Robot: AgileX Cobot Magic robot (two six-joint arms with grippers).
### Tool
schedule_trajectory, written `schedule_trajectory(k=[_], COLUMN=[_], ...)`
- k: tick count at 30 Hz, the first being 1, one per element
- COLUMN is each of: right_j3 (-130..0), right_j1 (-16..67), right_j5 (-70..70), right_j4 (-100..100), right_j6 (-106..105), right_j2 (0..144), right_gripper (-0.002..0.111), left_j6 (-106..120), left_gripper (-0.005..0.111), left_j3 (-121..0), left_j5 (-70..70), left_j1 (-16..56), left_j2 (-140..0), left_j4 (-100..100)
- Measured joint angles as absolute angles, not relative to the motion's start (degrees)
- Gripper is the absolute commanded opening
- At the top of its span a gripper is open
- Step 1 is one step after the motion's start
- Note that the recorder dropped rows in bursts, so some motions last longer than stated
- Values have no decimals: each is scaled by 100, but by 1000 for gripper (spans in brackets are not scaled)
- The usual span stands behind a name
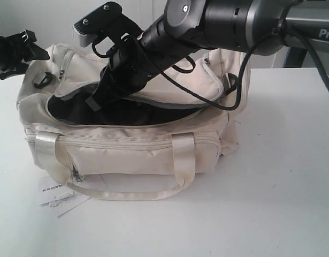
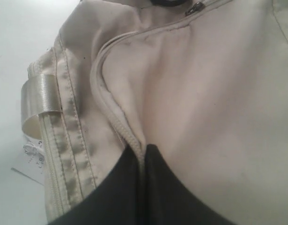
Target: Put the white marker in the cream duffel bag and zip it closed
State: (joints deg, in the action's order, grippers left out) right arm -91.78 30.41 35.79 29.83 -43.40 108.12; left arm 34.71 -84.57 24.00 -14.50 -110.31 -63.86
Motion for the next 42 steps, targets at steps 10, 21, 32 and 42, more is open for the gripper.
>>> schedule_trajectory(k=[10, 21, 32, 42], right_j3=[-9178, -9178, -9427, -11178], right_j1=[3041, 3041, 3665, 3886], right_j5=[3891, 5071, 3070, 2177], right_j4=[2970, 3302, 6667, 5502], right_j6=[-4394, -4214, -6171, -5182], right_j2=[10812, 10607, 11074, 12605], right_gripper=[21, 56, 1, 0], left_j6=[3471, 3471, 3471, 3424], left_gripper=[0, 0, 0, 0], left_j3=[-8457, -8457, -8457, -8457], left_j5=[2483, 2561, 2643, 2738], left_j1=[-1450, -1450, -1450, -1463], left_j2=[-11251, -11251, -11251, -11251], left_j4=[-6442, -6576, -6729, -6771])
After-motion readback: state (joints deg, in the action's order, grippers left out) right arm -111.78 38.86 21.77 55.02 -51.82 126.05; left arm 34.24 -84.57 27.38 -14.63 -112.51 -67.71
